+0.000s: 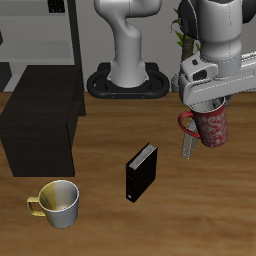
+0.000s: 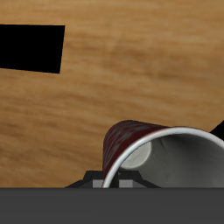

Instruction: Place the red mug on top of the shelf

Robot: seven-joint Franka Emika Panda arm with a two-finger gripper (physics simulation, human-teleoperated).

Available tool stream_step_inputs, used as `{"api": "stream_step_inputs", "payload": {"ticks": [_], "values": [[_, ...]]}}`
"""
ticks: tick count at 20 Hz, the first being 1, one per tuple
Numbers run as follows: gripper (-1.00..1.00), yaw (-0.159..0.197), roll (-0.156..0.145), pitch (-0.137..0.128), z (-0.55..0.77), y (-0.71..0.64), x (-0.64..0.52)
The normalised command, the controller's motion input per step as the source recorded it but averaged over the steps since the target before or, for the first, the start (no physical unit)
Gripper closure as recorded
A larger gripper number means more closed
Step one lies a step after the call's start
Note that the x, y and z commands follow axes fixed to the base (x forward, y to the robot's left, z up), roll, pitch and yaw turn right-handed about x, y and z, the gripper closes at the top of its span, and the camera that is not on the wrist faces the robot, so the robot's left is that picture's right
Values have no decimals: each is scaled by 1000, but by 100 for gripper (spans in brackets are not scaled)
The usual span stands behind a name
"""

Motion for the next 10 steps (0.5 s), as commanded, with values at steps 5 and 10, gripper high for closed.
{"api": "stream_step_inputs", "payload": {"ticks": [5, 10], "values": [[100, 12, 28, -57, 741, -349, -587], [100, 3, -28, -25, 591, -538, -365]]}}
